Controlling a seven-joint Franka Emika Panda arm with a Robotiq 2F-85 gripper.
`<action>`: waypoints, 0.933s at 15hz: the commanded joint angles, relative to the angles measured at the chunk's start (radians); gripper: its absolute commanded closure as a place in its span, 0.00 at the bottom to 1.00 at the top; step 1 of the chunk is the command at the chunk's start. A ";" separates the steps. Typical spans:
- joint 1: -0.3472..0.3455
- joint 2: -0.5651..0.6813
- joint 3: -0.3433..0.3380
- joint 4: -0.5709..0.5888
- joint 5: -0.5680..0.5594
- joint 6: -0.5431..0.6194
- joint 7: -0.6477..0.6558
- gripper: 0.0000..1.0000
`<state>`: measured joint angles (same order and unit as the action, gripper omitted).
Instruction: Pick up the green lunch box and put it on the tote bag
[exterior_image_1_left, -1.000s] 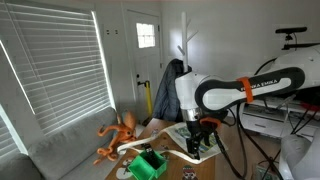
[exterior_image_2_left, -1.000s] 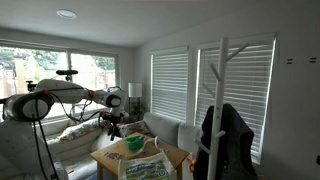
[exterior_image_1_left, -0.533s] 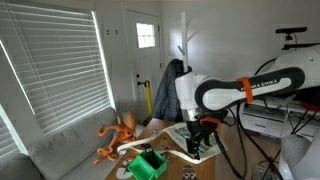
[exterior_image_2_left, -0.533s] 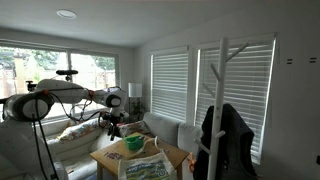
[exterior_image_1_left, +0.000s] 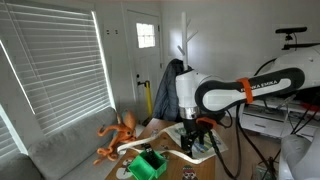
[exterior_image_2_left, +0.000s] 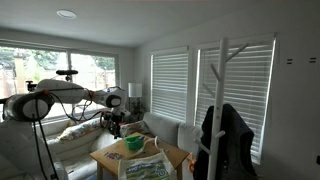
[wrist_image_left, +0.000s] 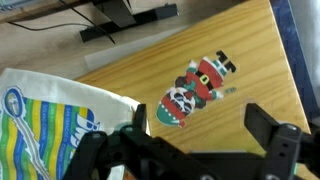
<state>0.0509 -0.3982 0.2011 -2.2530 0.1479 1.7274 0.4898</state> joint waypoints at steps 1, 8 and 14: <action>-0.017 0.043 0.028 0.012 -0.030 0.185 0.107 0.00; 0.029 0.262 0.025 0.126 -0.021 0.124 0.068 0.00; 0.040 0.301 -0.007 0.153 -0.018 0.124 0.050 0.00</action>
<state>0.0723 -0.0982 0.2128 -2.1017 0.1320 1.8540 0.5383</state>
